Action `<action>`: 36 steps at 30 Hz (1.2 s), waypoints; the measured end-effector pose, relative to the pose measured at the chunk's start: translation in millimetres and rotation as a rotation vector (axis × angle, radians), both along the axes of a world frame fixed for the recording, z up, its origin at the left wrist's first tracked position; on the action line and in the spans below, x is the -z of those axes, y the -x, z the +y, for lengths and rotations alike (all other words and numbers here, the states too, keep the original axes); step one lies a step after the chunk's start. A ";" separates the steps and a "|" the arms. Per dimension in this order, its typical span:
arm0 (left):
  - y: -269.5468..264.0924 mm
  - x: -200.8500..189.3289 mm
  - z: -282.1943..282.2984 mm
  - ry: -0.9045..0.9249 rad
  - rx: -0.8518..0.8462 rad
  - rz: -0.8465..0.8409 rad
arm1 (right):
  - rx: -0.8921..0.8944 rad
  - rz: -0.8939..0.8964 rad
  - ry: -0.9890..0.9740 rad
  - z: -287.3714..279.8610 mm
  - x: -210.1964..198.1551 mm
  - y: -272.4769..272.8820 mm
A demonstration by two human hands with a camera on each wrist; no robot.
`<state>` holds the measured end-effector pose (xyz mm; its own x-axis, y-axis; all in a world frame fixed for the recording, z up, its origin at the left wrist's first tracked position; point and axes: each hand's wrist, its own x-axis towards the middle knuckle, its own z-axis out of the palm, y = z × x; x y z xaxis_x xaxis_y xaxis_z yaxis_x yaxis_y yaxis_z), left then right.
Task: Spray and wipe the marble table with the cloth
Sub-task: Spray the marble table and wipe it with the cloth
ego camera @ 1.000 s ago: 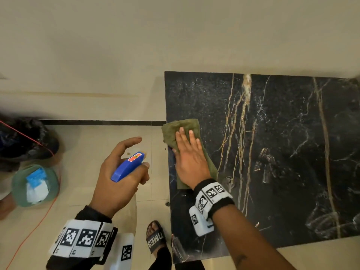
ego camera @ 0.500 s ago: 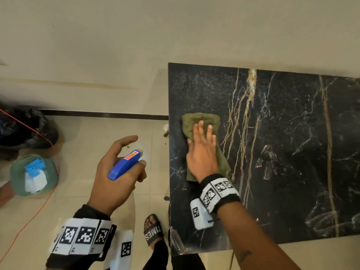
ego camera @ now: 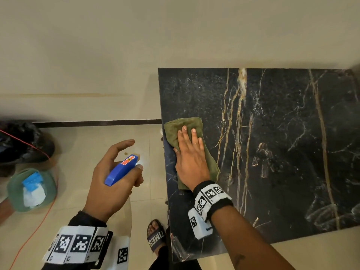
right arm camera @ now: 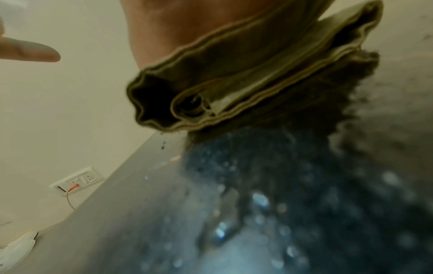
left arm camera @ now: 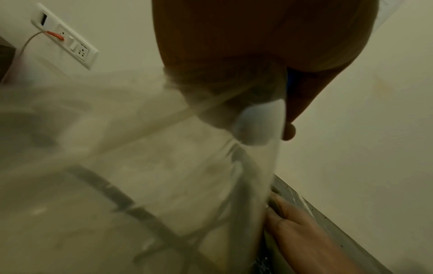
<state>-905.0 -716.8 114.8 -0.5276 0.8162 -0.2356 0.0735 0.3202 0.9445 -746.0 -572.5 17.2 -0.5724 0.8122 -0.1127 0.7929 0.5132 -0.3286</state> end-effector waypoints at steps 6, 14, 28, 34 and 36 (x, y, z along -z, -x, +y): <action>-3.0 7.9 16.9 0.011 -0.002 -0.015 | -0.006 0.007 0.033 -8.9 -7.3 -2.0; 5.4 0.7 27.9 0.006 0.026 0.031 | -0.134 -0.034 0.061 -39.6 -14.8 -36.6; -9.2 -0.6 24.3 0.027 0.055 -0.004 | 0.208 0.031 0.122 -26.3 -17.7 -38.2; -18.4 -2.7 17.9 0.060 0.027 -0.015 | -0.076 -0.048 0.070 -72.2 -10.4 -11.2; -19.4 -2.0 12.8 0.071 0.014 -0.003 | -0.111 -0.025 0.081 -61.0 -15.7 -23.9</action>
<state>-885.6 -704.0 116.8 -0.5157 0.8046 -0.2944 0.0758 0.3851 0.9197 -722.1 -633.5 32.9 -0.6543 0.7317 -0.1910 0.7413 0.5706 -0.3535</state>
